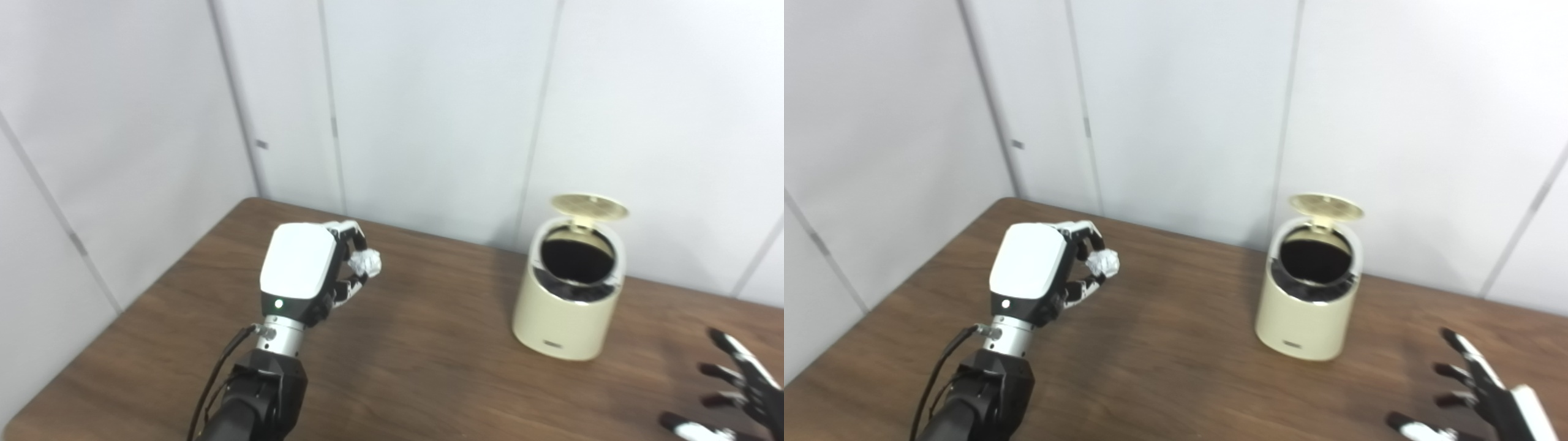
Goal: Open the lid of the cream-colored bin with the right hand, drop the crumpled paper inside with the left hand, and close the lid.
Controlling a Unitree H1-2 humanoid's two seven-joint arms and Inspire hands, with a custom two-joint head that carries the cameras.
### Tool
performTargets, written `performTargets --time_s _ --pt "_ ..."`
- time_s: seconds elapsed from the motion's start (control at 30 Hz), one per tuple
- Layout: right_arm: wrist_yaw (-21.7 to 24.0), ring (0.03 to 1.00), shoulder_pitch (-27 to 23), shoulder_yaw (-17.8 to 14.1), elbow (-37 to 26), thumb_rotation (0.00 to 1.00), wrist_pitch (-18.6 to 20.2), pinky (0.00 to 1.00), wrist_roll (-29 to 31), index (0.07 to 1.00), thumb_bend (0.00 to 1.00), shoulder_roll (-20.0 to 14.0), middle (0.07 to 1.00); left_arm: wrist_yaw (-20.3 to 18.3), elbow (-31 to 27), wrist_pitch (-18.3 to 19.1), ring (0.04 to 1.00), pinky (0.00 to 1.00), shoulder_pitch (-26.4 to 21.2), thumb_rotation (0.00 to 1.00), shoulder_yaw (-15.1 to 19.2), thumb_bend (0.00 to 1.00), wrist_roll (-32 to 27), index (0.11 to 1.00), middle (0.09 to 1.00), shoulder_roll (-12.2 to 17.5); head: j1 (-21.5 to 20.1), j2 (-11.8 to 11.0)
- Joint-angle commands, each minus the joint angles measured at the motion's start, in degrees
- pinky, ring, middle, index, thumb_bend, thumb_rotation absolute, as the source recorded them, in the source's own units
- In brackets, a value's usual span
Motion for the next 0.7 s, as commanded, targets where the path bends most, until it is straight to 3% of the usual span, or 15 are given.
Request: performTargets --time_s 0.0,0.17,0.43,0.67 --pt "-0.78 0.815 -2.23 0.19 -2.15 0.15 -1.51 0.66 -0.13 0.925 0.65 0.36 0.954 1.46 -1.41 -1.48 0.333 0.24 -3.34 0.00 -0.33 0.52 0.06 0.516 0.412 -0.41 -1.23 0.01" --pt "-1.74 0.813 -2.77 1.01 -0.87 0.04 -3.15 0.68 -1.02 0.919 0.66 0.75 0.939 2.03 0.44 -3.06 0.308 0.22 -7.17 0.00 -2.04 0.52 -0.67 0.511 0.404 -3.75 -5.18 -0.69" --pt "-2.55 0.824 -3.10 1.59 1.52 0.22 -5.23 0.68 -2.50 0.914 0.71 0.90 0.943 3.60 4.19 -5.03 0.319 0.22 -12.43 0.00 -4.95 0.52 -1.09 0.508 0.441 -7.84 -8.87 -1.88" --pt "-3.22 0.819 -3.12 1.89 2.69 0.25 -6.44 0.68 -3.04 0.910 0.71 1.26 0.939 5.02 7.19 -6.27 0.319 0.23 -16.18 0.00 -6.94 0.52 -1.57 0.516 0.425 -10.53 -11.48 -3.16"
